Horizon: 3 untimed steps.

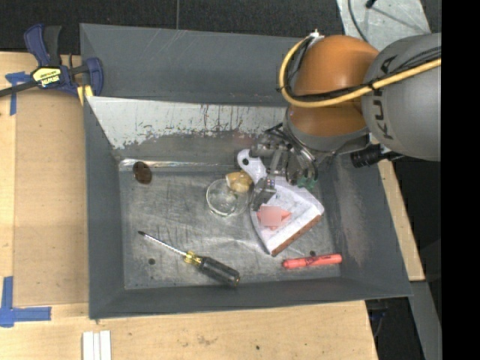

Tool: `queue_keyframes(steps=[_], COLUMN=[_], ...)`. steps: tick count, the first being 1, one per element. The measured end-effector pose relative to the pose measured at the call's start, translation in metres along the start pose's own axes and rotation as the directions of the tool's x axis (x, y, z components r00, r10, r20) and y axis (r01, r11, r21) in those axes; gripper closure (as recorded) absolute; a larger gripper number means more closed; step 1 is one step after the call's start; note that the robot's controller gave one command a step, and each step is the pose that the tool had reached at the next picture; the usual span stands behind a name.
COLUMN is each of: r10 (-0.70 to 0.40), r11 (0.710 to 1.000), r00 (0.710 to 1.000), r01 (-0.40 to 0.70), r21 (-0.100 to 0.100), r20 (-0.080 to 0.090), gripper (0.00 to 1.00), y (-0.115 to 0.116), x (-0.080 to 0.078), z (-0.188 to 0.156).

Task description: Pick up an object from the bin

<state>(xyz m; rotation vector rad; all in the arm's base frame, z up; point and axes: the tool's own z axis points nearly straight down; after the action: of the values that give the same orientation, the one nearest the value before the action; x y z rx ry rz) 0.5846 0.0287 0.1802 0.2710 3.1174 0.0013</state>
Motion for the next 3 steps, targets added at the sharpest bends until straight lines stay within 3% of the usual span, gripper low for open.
queue_keyframes(steps=[1,2,3], r10=[-0.158,-0.2,-0.251], r11=[0.987,0.98,0.968], r00=[0.987,0.98,0.968], r01=[0.158,0.2,0.251], r21=[-0.003,0.002,0.002], r20=[-0.013,-0.009,-0.008], gripper=[0.0,0.0,0.0], y=[-0.032,-0.076,-0.03], x=[0.011,0.007,-0.008], z=[0.017,0.018,0.019])
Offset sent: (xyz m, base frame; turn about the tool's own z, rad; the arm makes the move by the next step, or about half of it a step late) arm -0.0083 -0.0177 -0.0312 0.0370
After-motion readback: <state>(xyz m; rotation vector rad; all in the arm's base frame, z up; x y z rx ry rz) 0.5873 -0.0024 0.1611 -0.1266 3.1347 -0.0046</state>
